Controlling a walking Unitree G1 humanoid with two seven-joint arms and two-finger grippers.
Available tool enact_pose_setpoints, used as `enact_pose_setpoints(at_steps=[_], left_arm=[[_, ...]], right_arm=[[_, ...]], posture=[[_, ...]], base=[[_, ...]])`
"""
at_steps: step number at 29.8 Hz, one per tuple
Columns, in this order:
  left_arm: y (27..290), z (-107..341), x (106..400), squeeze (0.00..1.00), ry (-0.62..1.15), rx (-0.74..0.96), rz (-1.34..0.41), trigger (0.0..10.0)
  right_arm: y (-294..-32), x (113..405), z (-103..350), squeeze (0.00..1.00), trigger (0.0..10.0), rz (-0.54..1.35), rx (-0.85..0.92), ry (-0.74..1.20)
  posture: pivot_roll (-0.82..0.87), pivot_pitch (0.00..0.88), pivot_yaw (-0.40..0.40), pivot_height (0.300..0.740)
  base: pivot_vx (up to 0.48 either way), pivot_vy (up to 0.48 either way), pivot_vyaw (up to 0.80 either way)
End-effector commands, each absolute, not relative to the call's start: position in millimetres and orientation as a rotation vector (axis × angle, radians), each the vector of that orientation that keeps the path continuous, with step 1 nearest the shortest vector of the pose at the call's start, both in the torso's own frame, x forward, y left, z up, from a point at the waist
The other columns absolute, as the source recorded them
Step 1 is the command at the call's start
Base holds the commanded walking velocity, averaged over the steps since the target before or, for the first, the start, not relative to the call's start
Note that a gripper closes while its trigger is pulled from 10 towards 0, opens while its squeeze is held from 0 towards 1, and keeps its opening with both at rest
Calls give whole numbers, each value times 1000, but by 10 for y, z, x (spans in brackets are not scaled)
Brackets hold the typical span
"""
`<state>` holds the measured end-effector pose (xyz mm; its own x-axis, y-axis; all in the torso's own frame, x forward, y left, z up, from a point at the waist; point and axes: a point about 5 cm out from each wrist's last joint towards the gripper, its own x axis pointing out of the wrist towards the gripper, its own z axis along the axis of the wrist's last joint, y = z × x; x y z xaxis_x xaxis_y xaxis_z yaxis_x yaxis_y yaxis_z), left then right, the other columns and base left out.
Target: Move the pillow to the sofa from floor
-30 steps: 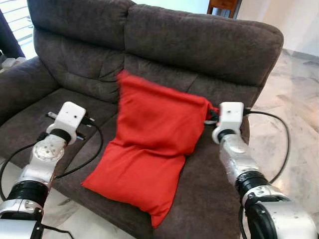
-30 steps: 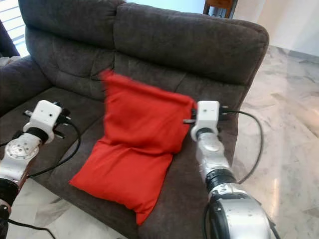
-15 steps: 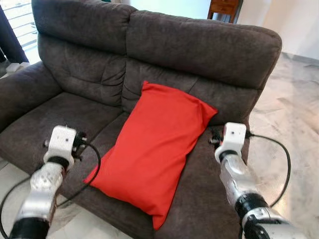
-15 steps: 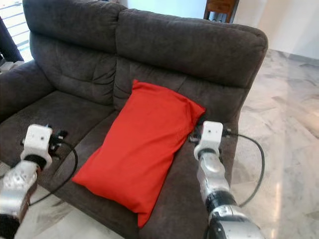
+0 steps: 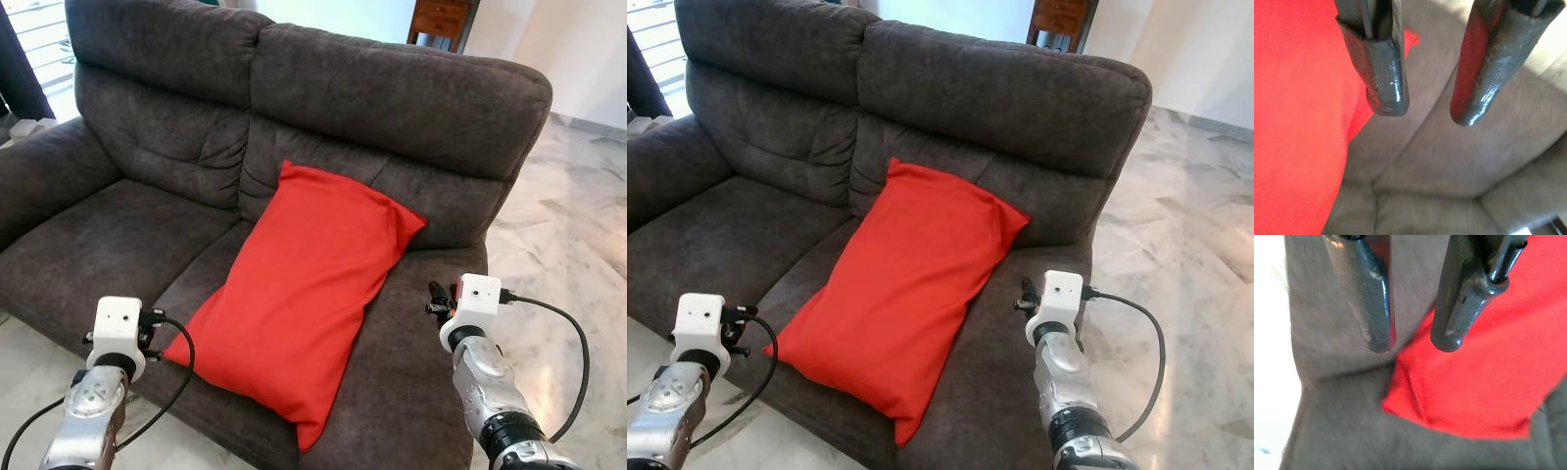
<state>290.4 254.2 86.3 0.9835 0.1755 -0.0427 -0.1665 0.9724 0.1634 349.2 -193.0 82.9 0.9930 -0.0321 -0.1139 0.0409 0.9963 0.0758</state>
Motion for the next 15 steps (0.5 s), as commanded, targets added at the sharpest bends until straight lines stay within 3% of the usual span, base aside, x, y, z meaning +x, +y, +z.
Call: enact_pose_setpoints(at_steps=[1,5,15], left_arm=[[2519,1076,2918,0,-51,153,182,10000],[2422,1159,2871,0,-102,153,150,10000],[2459,1092,2787,0,-69,163,152,10000]], right_arm=[[-1909,3514,941,0,10000,-21,105,38],[-1882,3478,943,0,10000,-22,118,11],[-1759,3380,902,0,10000,7,134,-22]], posture=[[103,137,-35,740],[81,135,-20,740],[70,100,24,740]], base=[[0,0,0],[0,0,0],[0,0,0]])
